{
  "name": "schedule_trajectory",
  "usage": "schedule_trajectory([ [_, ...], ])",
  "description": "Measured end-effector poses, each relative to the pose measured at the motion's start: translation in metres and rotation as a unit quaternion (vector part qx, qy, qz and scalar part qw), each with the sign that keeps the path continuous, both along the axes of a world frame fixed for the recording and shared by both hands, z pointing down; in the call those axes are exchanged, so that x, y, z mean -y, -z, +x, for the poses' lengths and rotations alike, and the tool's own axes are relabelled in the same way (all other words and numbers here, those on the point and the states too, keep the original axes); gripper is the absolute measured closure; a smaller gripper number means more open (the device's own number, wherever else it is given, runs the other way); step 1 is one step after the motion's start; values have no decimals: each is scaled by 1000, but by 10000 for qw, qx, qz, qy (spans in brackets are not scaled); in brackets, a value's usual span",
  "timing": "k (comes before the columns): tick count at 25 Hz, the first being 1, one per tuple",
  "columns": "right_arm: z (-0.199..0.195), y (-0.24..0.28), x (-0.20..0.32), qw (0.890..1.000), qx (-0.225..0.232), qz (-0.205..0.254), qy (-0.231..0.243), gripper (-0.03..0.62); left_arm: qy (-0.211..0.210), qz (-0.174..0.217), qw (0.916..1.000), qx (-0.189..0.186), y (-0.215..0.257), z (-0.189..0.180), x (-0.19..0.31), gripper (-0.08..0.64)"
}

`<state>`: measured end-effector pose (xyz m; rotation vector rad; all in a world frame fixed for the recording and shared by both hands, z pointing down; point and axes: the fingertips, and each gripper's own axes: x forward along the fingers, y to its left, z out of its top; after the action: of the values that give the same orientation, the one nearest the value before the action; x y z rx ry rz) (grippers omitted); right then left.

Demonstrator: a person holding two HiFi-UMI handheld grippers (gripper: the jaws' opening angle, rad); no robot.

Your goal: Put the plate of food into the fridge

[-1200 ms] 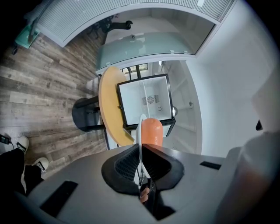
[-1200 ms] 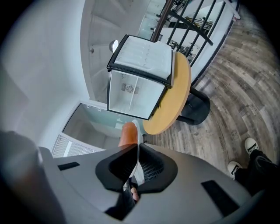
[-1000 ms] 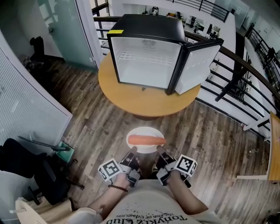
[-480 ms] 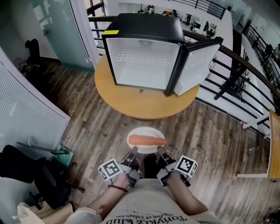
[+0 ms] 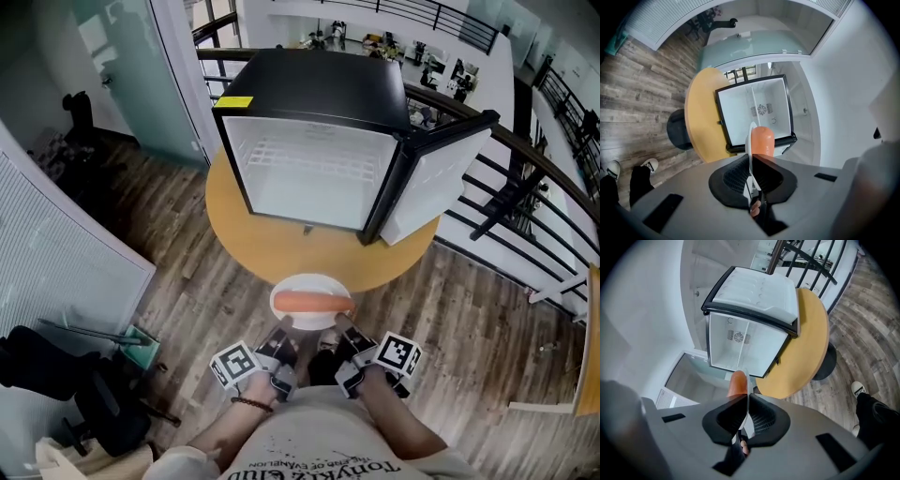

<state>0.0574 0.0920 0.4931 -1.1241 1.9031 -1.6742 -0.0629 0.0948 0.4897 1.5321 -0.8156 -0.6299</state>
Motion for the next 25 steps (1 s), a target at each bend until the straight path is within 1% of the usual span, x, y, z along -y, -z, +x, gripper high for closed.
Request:
schedule_trajectory([
  [6, 13, 7, 66, 9998, 48, 52, 203, 557, 218, 4, 9997, -77, 9, 15, 61, 526],
  [9, 20, 5, 90, 9995, 61, 1, 323, 557, 327, -115, 9994, 20, 4, 22, 82, 526],
  [11, 26, 4, 103, 9991, 70, 7, 415, 557, 375, -72, 9993, -39, 6, 29, 95, 526],
  [14, 34, 3, 117, 9985, 37, -43, 537, 557, 459, -84, 9989, -47, 7, 38, 106, 526],
  [17, 37, 0, 127, 9980, 49, -85, 623, 557, 554, -236, 9982, 33, -2, 39, 112, 526],
  [20, 38, -3, 130, 9977, 60, -167, 650, 557, 591, -266, 9979, -29, -2, 40, 116, 526],
  [23, 36, -4, 136, 9976, 60, -155, 670, 557, 624, -384, 9972, 118, -7, 36, 119, 526],
  [25, 32, -4, 139, 9977, 71, -119, 665, 557, 615, -325, 9976, 21, -5, 35, 123, 526],
])
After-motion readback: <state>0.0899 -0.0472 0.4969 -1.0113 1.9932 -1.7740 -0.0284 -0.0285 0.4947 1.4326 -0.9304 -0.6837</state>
